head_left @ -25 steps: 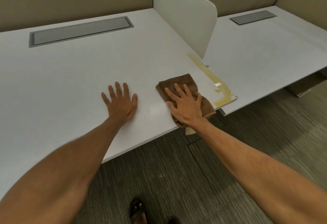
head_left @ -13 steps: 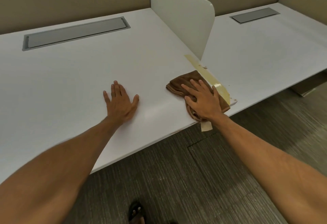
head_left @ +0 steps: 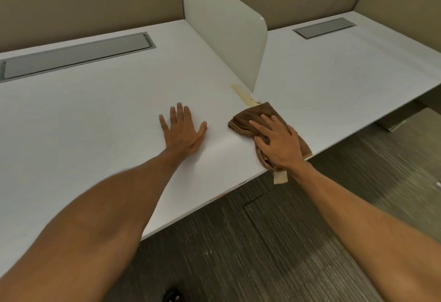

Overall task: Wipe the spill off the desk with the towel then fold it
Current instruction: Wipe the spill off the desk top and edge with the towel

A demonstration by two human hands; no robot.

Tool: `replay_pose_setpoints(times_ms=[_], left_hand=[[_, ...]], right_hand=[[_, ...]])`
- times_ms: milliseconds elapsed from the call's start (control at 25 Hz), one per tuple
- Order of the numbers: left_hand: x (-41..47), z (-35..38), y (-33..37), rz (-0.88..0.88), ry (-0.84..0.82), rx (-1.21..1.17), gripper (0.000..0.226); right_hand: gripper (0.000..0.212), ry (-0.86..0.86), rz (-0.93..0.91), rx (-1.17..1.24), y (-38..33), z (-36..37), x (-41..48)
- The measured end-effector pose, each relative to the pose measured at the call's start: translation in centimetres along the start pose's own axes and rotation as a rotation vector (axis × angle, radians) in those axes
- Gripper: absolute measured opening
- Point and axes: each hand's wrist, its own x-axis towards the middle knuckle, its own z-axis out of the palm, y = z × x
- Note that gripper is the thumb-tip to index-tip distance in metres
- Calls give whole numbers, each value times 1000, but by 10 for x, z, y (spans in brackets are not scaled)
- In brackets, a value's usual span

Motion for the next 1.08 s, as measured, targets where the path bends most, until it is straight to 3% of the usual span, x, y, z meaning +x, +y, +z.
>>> replay_pose_setpoints(times_ms=[280,600,880,1080], left_hand=[[3,3,-5,-5,-10,5,83],[5,5,-4,4,6,18,83],[2,3,-3,21,-12,20,82],[6,5,-4,16,-7,18,82]], right_hand=[[52,66,14,-39,-21,14,-22],[52,5,122,9,-38,8,65],[53,27,29,-57,-32,12,26],[53,-7,-35,-69,-34,11,62]])
